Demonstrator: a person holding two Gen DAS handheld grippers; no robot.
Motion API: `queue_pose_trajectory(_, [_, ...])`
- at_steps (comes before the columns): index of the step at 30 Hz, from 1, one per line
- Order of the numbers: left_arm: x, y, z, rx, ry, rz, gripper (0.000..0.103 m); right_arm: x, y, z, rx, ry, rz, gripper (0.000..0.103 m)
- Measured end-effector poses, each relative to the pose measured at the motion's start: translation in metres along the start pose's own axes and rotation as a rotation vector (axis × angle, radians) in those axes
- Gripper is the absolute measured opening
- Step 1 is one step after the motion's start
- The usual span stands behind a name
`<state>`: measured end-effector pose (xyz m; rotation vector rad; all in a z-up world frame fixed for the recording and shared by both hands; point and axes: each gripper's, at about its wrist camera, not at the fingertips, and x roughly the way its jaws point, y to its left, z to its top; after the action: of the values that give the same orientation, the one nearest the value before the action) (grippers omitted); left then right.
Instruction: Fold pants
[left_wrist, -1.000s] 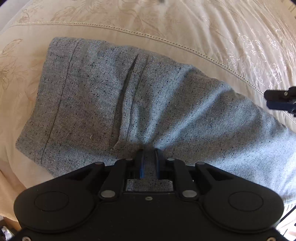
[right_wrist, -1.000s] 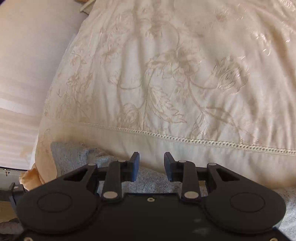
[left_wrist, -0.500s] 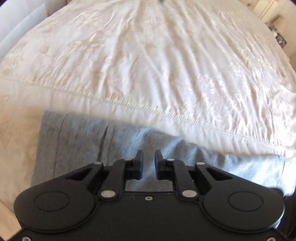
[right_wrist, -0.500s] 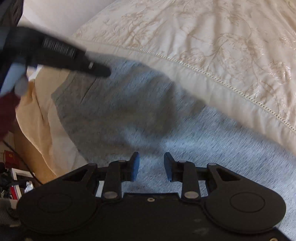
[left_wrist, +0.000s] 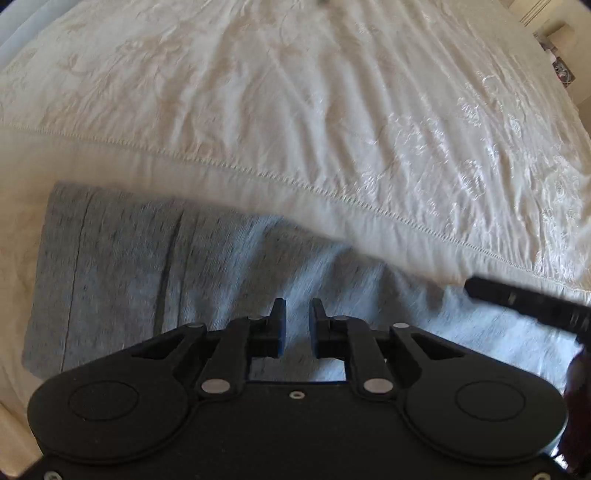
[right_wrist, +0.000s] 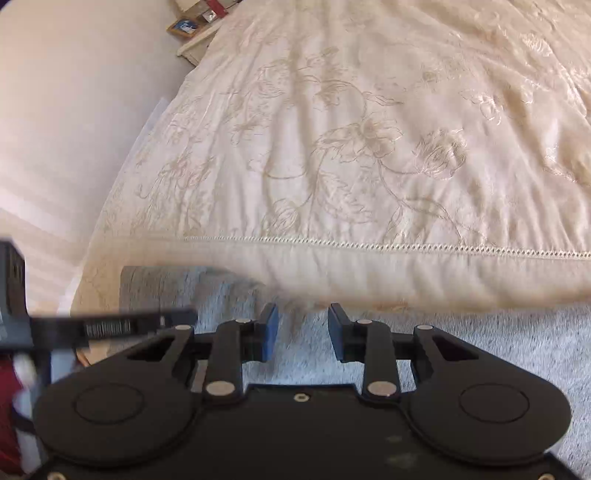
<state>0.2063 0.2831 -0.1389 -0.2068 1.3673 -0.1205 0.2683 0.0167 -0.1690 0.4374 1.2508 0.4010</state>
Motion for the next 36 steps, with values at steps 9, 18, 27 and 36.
queue_pose_trajectory(9, [0.032, 0.048, -0.044, -0.123, 0.072, 0.015, 0.02, 0.092, -0.026, 0.024, 0.17, 0.349, 0.079, 0.033])
queue_pose_trajectory(18, [0.033, 0.064, -0.037, -0.217, 0.096, -0.022, 0.014, 0.04, 0.035, -0.025, -0.133, 0.199, 0.102, 0.006])
queue_pose_trajectory(27, [-0.036, 0.009, -0.008, -0.024, -0.152, -0.057, 0.012, 0.027, 0.085, -0.103, -0.473, -0.011, -0.115, 0.005])
queue_pose_trajectory(36, [0.001, -0.028, 0.032, 0.131, -0.066, -0.072, 0.013, 0.039, 0.106, -0.143, -0.71, -0.06, -0.233, 0.005])
